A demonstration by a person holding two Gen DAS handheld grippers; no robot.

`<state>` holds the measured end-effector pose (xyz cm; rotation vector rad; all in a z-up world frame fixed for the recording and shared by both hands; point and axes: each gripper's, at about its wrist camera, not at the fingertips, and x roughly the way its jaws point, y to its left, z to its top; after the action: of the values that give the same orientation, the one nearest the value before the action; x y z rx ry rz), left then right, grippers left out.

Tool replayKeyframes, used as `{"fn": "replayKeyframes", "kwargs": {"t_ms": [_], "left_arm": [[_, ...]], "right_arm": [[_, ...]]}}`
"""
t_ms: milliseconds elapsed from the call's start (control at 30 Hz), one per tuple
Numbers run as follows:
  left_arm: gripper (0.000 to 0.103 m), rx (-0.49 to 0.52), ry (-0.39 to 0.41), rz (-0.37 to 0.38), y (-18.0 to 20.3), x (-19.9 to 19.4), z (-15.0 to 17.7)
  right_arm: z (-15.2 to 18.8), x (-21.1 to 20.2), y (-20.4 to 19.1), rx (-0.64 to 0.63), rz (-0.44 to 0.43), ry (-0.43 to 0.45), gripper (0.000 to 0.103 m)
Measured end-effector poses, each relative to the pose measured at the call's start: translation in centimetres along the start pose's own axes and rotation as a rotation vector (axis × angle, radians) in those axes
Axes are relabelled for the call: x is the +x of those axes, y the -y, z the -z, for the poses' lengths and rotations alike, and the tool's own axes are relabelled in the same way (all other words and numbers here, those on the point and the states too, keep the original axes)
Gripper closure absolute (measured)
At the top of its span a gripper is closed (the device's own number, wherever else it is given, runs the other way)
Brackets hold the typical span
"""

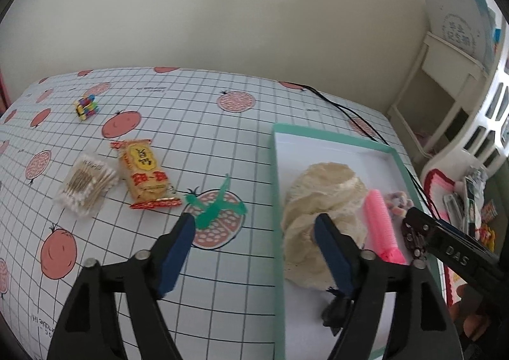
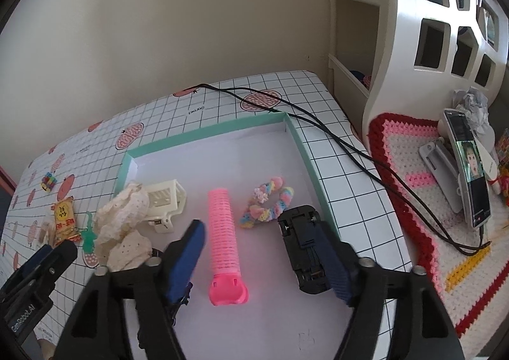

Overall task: Organize objects
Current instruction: 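Open the left tool over the tray while the right tool lowers and releases the car, then move both tools back toward the cotton swab pack and green figure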

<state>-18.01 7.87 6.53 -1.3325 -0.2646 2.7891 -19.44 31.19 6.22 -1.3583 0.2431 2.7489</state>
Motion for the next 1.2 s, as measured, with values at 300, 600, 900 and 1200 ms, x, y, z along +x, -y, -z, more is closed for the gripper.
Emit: {"fn": "replayKeyframes", "kwargs": {"t_ms": [300, 600, 900, 1200], "left_arm": [[0.003, -0.003, 0.024, -0.036, -0.3, 0.1, 0.1], [0.0, -0.017, 0.094, -0.069, -1.2, -0.5, -0.3], [0.0, -0.006, 0.112, -0.078, -1.8, -0.8, -0.3], [0.0, -0.023, 0.133, -0.07, -3.2, -1.6, -0.9]], "right_arm": [[0.0, 0.0, 0.5, 0.04, -0.024, 0.009, 0.004], [0.2, 0.0, 0.6, 0.057, -0.034, 0.015, 0.0], [0.2, 0.1, 0.2, 0.045, -0.032, 0.011, 0.0], [-0.3, -1.0, -0.9, 0.026, -0.04, 0.051, 0.0]]}}
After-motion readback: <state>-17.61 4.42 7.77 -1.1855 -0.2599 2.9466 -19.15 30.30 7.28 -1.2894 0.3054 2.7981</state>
